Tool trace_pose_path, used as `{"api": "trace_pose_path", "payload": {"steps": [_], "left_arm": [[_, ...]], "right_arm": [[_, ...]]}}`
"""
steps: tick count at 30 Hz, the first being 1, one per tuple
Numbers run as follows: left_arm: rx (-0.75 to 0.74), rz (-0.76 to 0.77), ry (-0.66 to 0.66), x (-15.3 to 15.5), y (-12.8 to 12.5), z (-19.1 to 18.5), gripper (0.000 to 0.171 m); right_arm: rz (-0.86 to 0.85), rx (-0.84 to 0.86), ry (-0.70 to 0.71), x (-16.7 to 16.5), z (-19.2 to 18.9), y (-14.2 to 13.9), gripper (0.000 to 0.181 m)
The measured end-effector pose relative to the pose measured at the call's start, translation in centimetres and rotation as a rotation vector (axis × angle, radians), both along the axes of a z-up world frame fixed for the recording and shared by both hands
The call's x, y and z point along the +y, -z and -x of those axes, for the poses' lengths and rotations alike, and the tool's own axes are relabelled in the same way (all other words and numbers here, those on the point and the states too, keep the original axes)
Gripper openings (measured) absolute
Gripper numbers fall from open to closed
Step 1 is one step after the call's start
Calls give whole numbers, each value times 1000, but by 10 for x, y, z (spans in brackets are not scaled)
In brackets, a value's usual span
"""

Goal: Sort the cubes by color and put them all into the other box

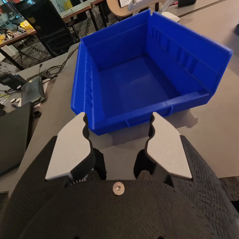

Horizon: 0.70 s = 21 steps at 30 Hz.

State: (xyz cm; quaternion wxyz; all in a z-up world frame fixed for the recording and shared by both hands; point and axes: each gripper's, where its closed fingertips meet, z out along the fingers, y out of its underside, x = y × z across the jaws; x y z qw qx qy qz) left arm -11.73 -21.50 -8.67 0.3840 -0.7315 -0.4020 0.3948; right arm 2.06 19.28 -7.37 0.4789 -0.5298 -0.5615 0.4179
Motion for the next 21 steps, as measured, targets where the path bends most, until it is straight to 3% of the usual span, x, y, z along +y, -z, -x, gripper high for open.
{"api": "trace_pose_path", "payload": {"steps": [7, 11, 17, 21], "left_arm": [[-38, -31, 22, 6, 9, -1, 92], [-25, -106, 35, 5, -2, -3, 92], [61, -231, -16, -25, -43, 1, 91], [11, -266, -22, -40, -33, 16, 92]], "right_arm": [[-9, -7, 0, 0, 0, 1, 54], [5, 1, -3, -5, 2, -2, 56], [18, 12, -51, -40, 12, -11, 61], [8, -13, -40, -56, 30, -10, 59]]}}
